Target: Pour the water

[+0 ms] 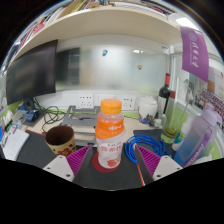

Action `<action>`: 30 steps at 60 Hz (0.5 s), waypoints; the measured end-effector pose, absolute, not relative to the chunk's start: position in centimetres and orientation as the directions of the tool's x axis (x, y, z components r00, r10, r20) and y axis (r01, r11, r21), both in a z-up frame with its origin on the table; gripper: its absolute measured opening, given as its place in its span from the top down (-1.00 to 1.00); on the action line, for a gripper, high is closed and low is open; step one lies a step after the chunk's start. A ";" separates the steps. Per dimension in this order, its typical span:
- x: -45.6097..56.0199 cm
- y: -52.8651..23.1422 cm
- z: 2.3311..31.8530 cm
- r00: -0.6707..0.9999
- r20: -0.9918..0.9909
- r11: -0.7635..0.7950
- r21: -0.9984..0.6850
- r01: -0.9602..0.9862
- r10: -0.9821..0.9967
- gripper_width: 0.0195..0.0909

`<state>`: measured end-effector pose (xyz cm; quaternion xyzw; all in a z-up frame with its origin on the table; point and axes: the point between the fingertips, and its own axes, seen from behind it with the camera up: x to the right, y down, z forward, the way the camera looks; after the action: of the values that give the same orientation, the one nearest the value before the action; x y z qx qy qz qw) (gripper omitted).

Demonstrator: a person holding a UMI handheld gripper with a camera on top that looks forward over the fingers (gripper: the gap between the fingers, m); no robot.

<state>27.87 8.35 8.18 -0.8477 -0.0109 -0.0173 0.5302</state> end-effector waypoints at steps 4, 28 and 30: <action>27.3 5.8 10.0 0.999 0.031 -0.449 -0.893 0.020 -0.017 -0.86; 19.6 -3.8 21.9 0.997 0.071 -0.393 -0.918 0.055 -0.028 -0.86; 19.0 -4.1 22.4 0.998 0.060 -0.386 -0.921 0.045 -0.028 -0.85</action>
<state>19.03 -4.12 22.44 -0.8319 -0.0053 -0.0328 0.5539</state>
